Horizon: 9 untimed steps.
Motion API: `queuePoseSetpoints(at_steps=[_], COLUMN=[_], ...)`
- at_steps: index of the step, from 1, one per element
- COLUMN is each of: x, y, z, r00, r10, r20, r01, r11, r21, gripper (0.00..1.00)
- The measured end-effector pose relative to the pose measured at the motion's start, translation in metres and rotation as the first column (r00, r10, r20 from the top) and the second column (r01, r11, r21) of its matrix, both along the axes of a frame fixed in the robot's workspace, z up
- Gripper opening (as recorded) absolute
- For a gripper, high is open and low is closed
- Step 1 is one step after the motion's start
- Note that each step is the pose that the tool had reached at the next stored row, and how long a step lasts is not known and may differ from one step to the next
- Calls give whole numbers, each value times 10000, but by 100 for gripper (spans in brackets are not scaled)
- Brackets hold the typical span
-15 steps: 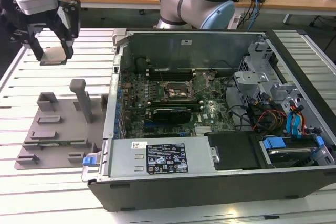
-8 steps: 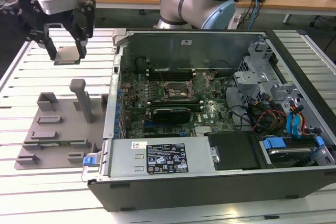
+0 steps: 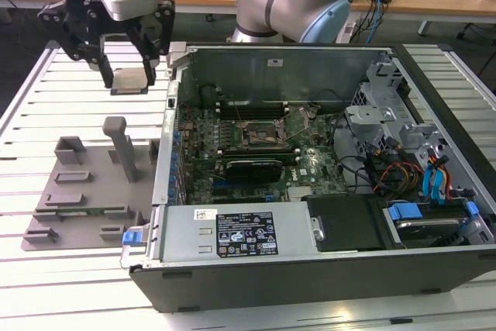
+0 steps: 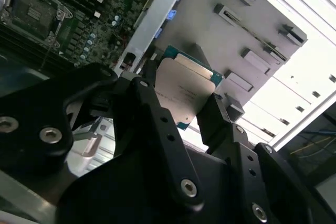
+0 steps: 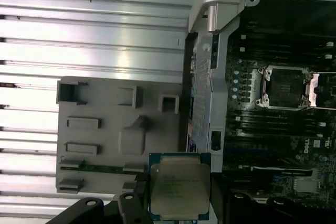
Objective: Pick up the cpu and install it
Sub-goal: 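Pick up the cpu and move it towards the insertion slot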
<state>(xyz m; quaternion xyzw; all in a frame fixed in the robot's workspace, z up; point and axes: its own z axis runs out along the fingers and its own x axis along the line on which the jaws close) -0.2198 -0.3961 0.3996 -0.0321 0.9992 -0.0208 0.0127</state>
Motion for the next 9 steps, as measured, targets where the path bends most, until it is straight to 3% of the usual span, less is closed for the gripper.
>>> queuePoseSetpoints(at_steps=[9], x=[327], y=[11], z=[0], r00=[10000], r10=[1], r20=[-1], r01=[-1], r11=[10000], r21=[-1], gripper=[55])
